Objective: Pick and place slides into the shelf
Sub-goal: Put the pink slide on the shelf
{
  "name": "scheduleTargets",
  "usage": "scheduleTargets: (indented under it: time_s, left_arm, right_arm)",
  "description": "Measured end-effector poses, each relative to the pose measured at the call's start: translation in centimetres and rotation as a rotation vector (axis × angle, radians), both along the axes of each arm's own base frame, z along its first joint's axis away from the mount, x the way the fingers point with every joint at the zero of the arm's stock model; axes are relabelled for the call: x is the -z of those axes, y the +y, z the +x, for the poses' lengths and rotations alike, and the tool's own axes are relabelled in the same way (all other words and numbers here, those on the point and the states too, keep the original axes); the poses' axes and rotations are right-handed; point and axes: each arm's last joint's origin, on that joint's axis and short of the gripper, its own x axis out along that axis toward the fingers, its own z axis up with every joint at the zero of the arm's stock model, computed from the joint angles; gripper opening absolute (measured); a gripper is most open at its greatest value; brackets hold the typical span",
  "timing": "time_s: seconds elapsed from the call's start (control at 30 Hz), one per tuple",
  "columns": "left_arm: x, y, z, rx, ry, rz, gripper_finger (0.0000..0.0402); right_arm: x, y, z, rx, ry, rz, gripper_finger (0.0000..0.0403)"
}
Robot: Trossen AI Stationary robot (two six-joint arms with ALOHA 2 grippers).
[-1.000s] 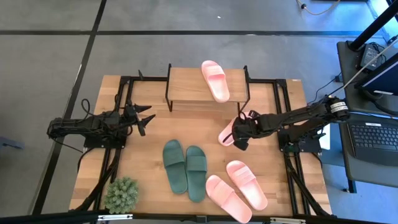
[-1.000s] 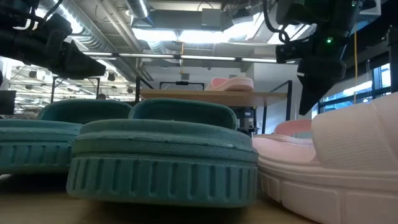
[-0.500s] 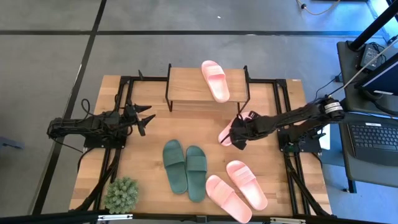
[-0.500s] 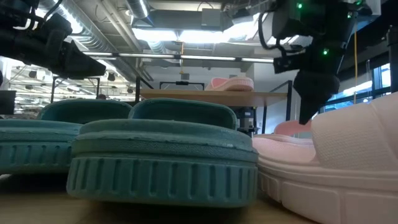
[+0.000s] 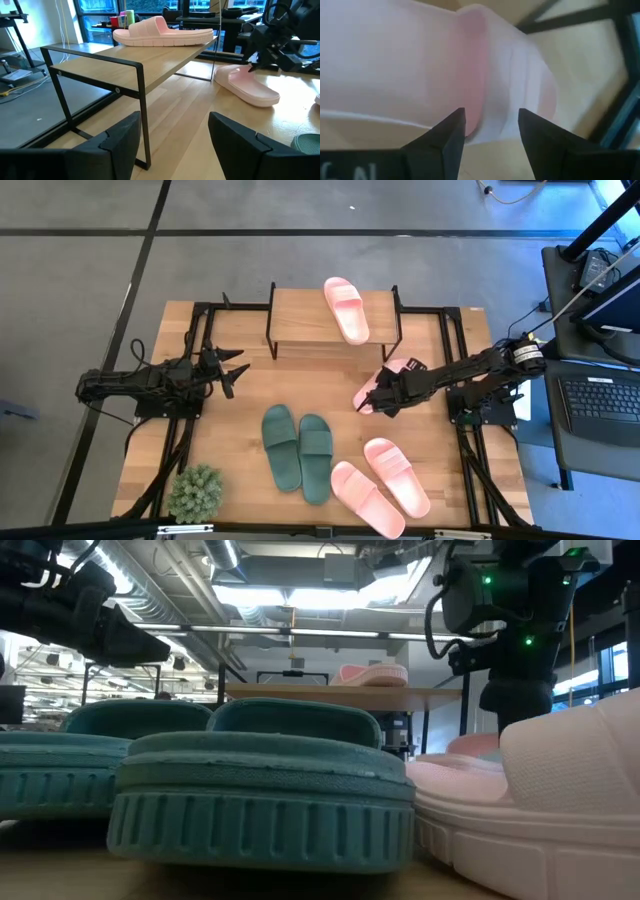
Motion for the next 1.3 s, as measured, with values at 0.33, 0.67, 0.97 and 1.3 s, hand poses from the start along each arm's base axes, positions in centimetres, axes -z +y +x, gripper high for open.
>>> scheduleTargets:
  time_s: [0.33, 0.67, 0.97, 1.3]
  left_arm:
    - [0.0, 0.0, 0.0, 0.0, 0.0, 0.0, 0.0224]
    - [0.0, 0.0, 0.0, 0.0, 0.0, 0.0, 0.0224]
    - [0.0, 0.0, 0.0, 0.0, 0.0, 0.001, 0.0224]
    - [0.0, 0.0, 0.0, 0.0, 0.0, 0.0, 0.0224]
  right_arm:
    - [-0.1, -0.6, -0.2, 0.055, 0.009, -0.018, 0.018]
    - [-0.1, -0.9, -0.2, 0.065, 0.011, -0.017, 0.0062]
    - [-0.1, -0.8, -0.2, 0.083, 0.0, 0.008, 0.0018]
    - [-3.1, 0.9, 1.6, 0.004, -0.051, 0.069, 0.0009]
